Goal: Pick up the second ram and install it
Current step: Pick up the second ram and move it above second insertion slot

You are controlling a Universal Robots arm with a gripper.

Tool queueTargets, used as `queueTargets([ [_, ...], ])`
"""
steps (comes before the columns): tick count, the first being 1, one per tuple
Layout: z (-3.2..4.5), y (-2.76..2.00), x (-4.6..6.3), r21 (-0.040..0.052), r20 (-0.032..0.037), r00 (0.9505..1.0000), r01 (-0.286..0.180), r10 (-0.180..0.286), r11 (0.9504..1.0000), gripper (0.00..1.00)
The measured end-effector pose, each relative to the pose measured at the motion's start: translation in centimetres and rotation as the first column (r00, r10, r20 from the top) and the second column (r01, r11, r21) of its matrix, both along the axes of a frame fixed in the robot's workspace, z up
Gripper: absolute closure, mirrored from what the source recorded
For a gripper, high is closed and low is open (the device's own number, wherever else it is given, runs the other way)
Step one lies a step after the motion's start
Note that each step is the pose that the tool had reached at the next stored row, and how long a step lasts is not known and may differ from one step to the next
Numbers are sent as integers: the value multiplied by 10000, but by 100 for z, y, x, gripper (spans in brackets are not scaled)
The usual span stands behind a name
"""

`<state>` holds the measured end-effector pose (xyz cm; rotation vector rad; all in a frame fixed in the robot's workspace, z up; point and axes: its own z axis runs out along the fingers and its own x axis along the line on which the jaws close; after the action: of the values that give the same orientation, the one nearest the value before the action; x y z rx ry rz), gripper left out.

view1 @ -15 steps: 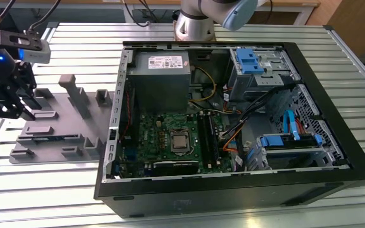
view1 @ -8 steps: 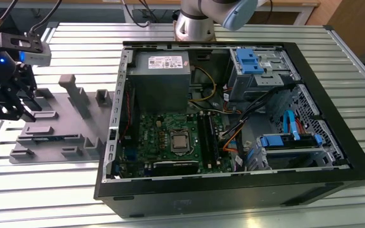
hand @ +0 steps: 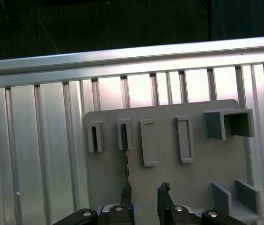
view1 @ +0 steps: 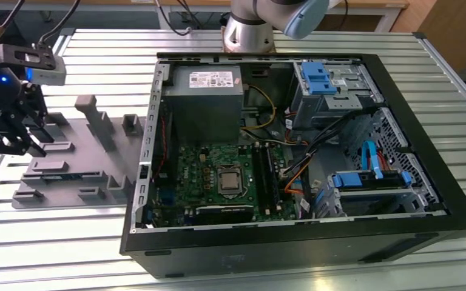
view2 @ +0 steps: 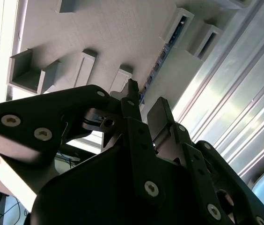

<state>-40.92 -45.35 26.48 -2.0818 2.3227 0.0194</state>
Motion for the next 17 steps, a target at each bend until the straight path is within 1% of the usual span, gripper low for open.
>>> queueTargets([
  [8, -42, -2, 0, -5, -27, 10000, 0, 0, 10000, 64],
  [14, -112, -5, 0, -6, -46, 10000, 0, 0, 10000, 64],
  [17, -149, -5, 0, -6, -71, 10000, 0, 0, 10000, 64],
])
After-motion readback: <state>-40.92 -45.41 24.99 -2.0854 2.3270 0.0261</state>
